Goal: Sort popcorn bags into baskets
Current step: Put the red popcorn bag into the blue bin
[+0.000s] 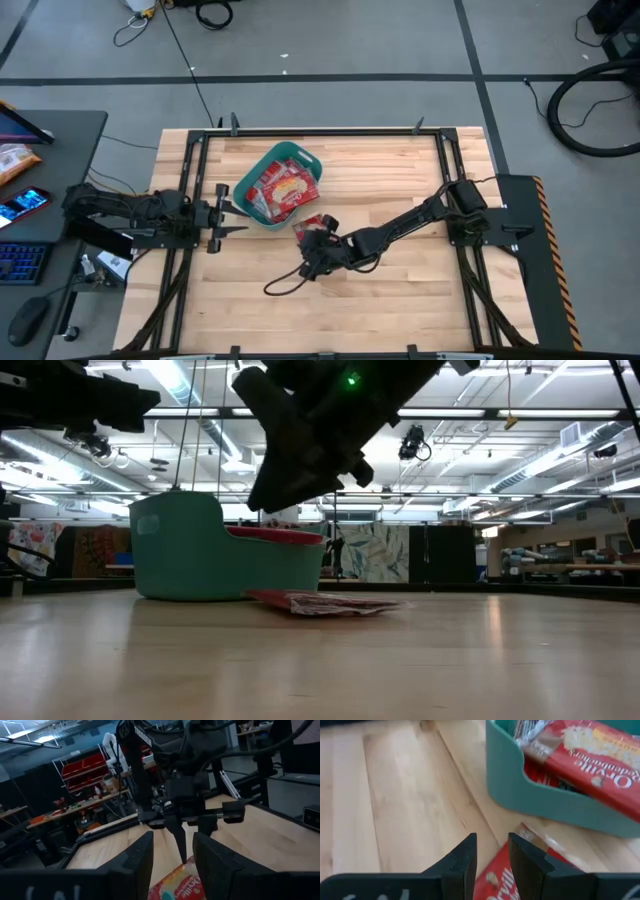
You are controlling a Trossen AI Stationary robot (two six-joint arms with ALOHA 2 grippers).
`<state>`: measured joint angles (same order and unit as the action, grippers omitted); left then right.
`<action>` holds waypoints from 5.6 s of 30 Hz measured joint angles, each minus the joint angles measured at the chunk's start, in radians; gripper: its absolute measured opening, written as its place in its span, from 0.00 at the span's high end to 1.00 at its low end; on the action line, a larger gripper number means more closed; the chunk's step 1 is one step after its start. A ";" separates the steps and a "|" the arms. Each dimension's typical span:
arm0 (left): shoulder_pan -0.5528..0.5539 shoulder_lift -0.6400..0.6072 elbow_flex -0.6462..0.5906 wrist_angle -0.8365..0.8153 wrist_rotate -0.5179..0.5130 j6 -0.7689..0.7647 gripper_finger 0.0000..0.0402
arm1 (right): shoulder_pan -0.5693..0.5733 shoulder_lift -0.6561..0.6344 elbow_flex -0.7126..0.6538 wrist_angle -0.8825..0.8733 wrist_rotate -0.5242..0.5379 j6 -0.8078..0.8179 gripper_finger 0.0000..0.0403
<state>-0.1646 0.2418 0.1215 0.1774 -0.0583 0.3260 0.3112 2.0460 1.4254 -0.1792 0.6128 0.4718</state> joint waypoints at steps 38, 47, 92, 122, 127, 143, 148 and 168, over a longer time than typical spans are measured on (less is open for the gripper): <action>0.000 0.000 0.000 0.005 0.001 -0.020 0.65 | -0.062 -0.004 -0.150 -0.542 -0.003 0.478 0.71; 0.000 0.000 0.000 0.005 0.001 -0.020 0.65 | -0.129 -0.012 -0.145 -0.598 0.005 0.468 0.71; 0.000 0.000 0.000 -0.001 -0.001 -0.020 0.65 | -0.059 -0.023 -0.015 -0.498 -0.060 0.317 0.71; 0.000 0.000 0.000 -0.001 -0.001 -0.020 0.65 | -0.022 -0.019 -0.047 -0.406 -0.055 0.166 0.54; 0.000 0.000 0.000 -0.001 -0.001 -0.020 0.65 | 0.002 -0.019 -0.107 -0.411 -0.030 0.135 0.48; 0.000 0.000 0.000 -0.001 -0.001 -0.020 0.65 | -0.018 -0.023 -0.207 -0.377 -0.026 0.136 0.66; 0.000 0.000 0.000 -0.001 -0.001 -0.020 0.65 | -0.019 -0.023 -0.214 -0.375 -0.021 0.135 0.82; 0.000 0.000 0.000 -0.003 -0.001 -0.020 0.65 | -0.013 -0.017 0.134 -0.914 0.108 0.205 0.95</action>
<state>-0.1648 0.2419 0.1219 0.1741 -0.0593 0.3061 0.2987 2.0289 1.5598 -1.0929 0.7211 0.6769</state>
